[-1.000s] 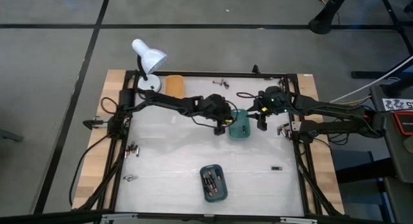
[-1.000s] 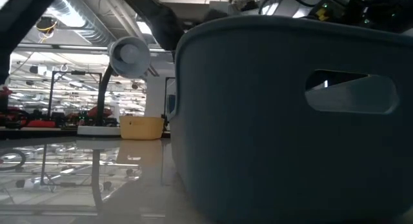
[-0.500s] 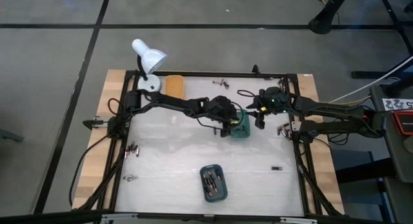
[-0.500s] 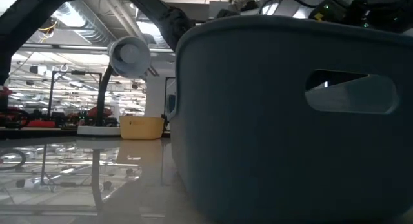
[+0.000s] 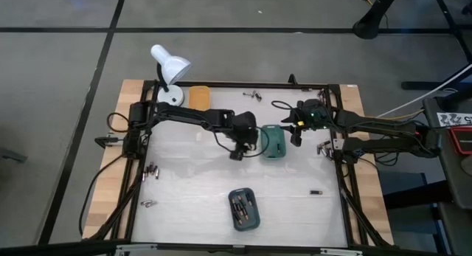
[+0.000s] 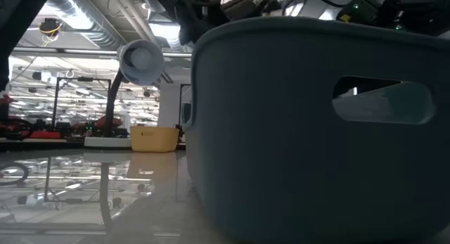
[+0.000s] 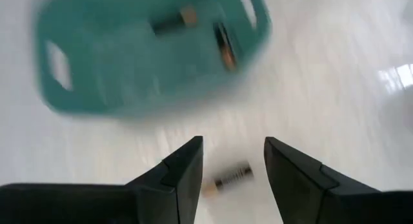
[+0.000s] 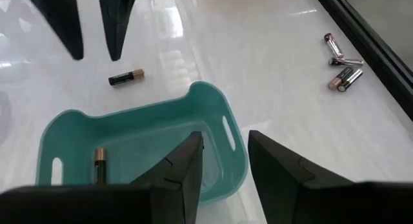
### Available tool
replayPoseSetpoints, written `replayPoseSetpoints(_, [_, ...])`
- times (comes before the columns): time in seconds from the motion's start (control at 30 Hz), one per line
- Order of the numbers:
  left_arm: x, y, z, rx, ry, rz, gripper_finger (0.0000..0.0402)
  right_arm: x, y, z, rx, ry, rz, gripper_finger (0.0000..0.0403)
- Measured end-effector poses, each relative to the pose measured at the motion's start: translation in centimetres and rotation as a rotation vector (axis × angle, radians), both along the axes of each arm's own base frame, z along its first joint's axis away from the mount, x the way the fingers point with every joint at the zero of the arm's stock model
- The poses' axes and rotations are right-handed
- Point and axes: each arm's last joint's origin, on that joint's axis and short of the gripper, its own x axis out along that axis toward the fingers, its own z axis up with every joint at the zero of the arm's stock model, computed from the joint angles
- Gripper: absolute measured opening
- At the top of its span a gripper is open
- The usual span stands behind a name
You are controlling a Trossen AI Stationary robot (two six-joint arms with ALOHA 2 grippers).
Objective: Sort batteries
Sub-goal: Put the black battery into the green bin
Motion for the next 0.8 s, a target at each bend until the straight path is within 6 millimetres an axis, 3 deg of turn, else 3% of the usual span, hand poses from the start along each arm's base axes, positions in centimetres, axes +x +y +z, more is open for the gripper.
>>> replayPoseSetpoints(0.17, [-1.2,0.4,-2.2,0.070,0.093,-0.122,0.0155,0.0,0.0,0.0,0.000,0.000,0.000,0.0126])
replayPoseSetpoints(0.37, [-1.4,0.2,-2.9,0.173,0.068,-0.288,0.0155,0.0,0.0,0.0,0.000,0.000,0.001,0.0126])
replayPoseSetpoints(0.8, [-0.6,0.4,-4.7,0.217,0.043,-0.350,0.0155,0.0,0.0,0.0,-0.002,-0.006,0.001,0.0126])
